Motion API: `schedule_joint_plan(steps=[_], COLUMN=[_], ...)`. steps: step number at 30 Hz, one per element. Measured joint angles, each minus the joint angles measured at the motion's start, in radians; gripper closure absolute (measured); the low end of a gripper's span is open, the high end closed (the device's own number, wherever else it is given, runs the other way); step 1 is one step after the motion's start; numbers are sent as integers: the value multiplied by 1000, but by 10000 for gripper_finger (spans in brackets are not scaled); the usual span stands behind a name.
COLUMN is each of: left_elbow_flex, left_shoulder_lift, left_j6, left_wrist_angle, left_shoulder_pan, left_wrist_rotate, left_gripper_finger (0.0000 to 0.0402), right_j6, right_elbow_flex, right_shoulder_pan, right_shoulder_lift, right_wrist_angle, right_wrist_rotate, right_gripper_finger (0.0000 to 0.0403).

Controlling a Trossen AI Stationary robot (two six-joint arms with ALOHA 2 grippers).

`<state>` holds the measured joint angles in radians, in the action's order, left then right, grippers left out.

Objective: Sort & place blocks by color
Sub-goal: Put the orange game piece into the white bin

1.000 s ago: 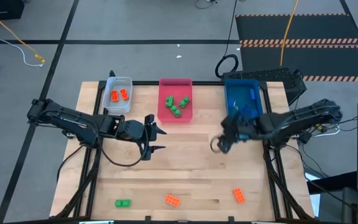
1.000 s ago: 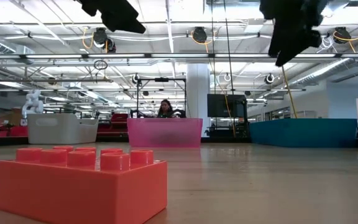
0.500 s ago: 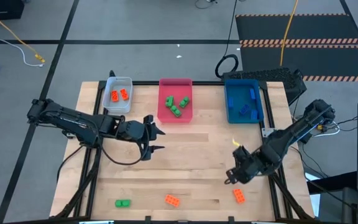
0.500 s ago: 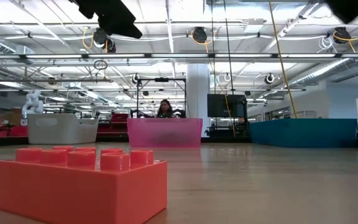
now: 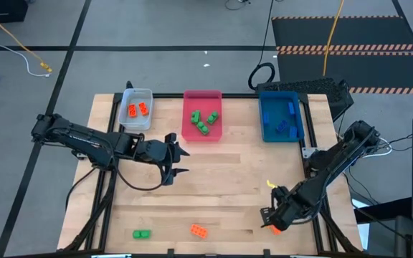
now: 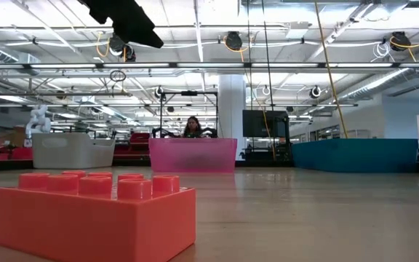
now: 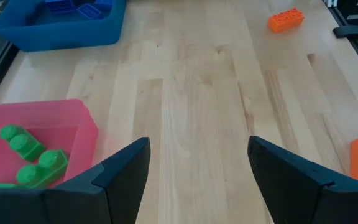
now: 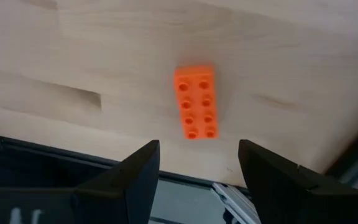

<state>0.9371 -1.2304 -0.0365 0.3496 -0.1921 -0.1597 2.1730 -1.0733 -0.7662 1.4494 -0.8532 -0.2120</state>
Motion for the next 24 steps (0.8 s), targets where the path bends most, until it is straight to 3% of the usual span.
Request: schedule_joint_plan(steps=[12,24], left_elbow_flex=[0,0], left_shoulder_lift=[0,0], left_j6=[1,-10], left_wrist_angle=[-2,-2], left_shoulder_pan=[0,0], left_wrist_rotate=[0,0], left_gripper_finger=[128,128], right_j6=[-107,-29], right_elbow_flex=[0,0], right_shoulder_pan=[-36,-89], right_shoulder_lift=[90,103], right_wrist_angle=[57,72], right_wrist_rotate=[1,8], right_gripper_finger=[190,190])
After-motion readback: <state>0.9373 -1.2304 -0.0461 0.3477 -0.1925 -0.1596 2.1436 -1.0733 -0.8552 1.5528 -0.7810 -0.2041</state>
